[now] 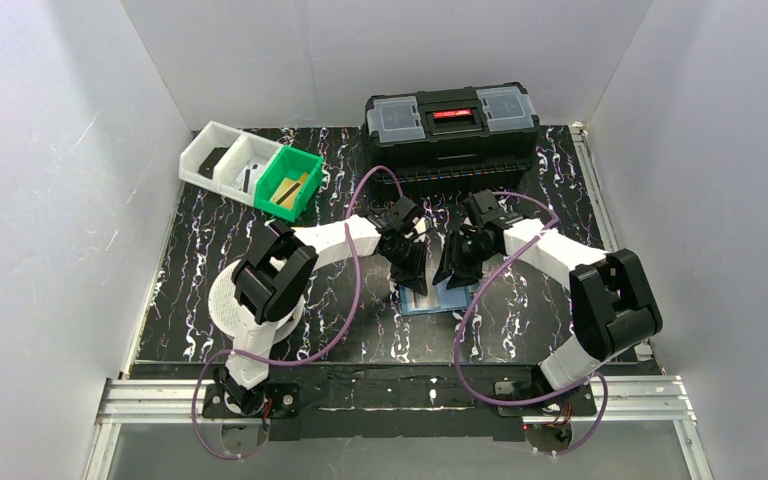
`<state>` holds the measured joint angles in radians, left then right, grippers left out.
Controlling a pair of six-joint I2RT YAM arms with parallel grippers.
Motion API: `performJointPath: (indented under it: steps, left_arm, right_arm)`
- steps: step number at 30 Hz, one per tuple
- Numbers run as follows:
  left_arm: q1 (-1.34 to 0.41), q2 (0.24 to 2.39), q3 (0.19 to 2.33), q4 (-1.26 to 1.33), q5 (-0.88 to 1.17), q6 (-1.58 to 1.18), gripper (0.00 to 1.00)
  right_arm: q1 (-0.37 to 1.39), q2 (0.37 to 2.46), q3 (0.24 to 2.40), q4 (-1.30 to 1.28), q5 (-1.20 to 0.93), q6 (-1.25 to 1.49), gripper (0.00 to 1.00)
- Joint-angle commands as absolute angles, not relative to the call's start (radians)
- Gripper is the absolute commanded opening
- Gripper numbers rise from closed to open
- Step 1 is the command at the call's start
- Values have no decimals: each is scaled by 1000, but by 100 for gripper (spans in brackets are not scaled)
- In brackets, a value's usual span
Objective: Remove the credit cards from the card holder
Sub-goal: Remove the credit card from the card holder.
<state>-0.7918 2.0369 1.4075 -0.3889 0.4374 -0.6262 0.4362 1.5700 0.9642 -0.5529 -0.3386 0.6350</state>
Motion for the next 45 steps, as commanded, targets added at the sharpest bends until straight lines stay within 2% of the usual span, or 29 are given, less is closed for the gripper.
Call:
performJointPath:
  steps: [1,9,12,17,22,27,33,45]
  left_arm:
    - [-795,2044,1438,-392,447,-628,0]
    - [-795,2053,1456,-399,449,-626,0]
    - [-795,2056,1463,-400,453,-626,0]
    - [-795,2055,1466,-409,451,-618,0]
    - [-791,2043,1464,-423,437,-613,0]
    - [-779,1990,1445,-447,396,-607,0]
    - [-773,1936,1419,-477,346,-597,0]
    - [-774,1921,1373,-479,359,-597,0]
  right_arm:
    - [480,1616,1025,-560,-270,600,45]
    - [535,1678,1036,-568,-220,592,39]
    - [541,1689,1038,-583,-190,597,29]
    - [541,1705,1037,-590,-171,595,24]
    - [539,1719,1029,-599,-152,608,9]
    - [525,1718,998,-567,-201,619,1]
    - [484,1738,962,-509,-320,627,1]
    - [451,1756,941,-479,-394,636,1]
